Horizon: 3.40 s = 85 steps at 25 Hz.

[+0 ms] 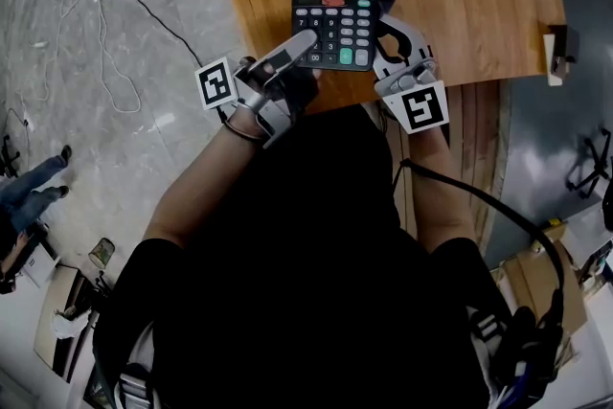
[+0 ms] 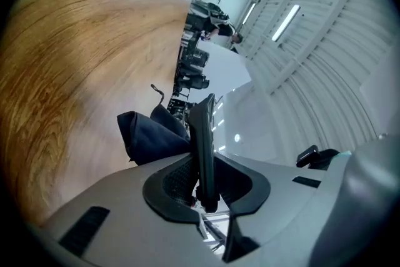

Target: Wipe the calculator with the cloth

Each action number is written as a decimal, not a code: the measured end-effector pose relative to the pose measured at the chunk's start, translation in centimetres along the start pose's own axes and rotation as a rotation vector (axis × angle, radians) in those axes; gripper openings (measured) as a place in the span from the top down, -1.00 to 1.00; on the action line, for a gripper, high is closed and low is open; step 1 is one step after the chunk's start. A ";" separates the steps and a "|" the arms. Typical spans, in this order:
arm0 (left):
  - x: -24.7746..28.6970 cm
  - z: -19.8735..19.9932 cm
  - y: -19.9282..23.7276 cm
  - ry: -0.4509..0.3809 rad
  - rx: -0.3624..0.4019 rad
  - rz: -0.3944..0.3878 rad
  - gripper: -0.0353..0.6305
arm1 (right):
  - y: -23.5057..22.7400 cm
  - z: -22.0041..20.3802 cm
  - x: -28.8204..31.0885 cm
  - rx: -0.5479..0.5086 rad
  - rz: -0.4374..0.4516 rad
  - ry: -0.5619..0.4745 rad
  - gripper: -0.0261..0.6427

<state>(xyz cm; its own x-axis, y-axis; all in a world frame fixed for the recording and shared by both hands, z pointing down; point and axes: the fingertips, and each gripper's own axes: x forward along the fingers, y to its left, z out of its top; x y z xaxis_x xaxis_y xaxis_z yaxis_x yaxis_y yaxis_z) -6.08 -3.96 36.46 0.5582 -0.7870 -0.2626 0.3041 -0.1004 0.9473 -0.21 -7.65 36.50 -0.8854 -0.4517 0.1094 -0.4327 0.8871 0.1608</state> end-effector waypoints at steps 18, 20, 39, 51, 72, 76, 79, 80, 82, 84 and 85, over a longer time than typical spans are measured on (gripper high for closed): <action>-1.8 5.0 3.9 -0.046 0.171 0.139 0.68 | 2.1 -5.4 -4.2 0.112 -0.036 0.127 0.81; -1.9 4.8 4.6 -0.033 0.190 0.158 0.68 | 0.5 -5.3 -5.1 0.102 -0.090 0.128 0.81; -5.9 1.7 15.3 0.090 0.265 0.473 0.68 | 1.1 -11.5 -5.0 0.140 -0.158 0.333 0.81; -6.2 1.8 16.1 0.133 0.322 0.530 0.62 | 1.5 -16.2 -4.7 0.147 -0.207 0.498 0.81; -9.5 2.8 14.7 0.412 1.003 1.160 0.29 | 2.7 -14.6 -5.0 0.224 -0.148 0.582 0.58; -8.9 2.9 13.6 0.448 1.163 1.135 0.29 | 1.6 -12.6 -5.7 0.186 -0.210 0.540 0.58; -7.6 2.9 11.8 0.413 1.248 1.082 0.30 | 0.4 -9.6 -6.1 0.136 -0.278 0.466 0.62; -7.1 2.9 10.9 0.393 1.289 1.062 0.34 | 0.1 -8.4 -6.1 0.122 -0.298 0.436 0.71; -5.8 2.8 8.7 0.342 1.388 1.017 0.48 | -0.5 -5.8 -6.2 0.103 -0.334 0.371 0.80; -4.6 2.8 6.1 0.286 1.481 0.972 0.67 | -1.3 -3.2 -6.2 0.105 -0.369 0.304 0.82; -4.0 2.8 4.8 0.258 1.515 0.950 0.73 | -1.6 -2.0 -6.1 0.110 -0.386 0.273 0.82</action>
<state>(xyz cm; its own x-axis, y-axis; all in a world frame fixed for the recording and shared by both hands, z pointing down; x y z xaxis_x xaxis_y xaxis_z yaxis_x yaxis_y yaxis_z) -9.02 -3.01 42.59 0.2417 -0.8116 0.5320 -0.9672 -0.2458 0.0645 6.26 -6.51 37.52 -0.5867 -0.7449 0.3177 -0.7491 0.6482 0.1367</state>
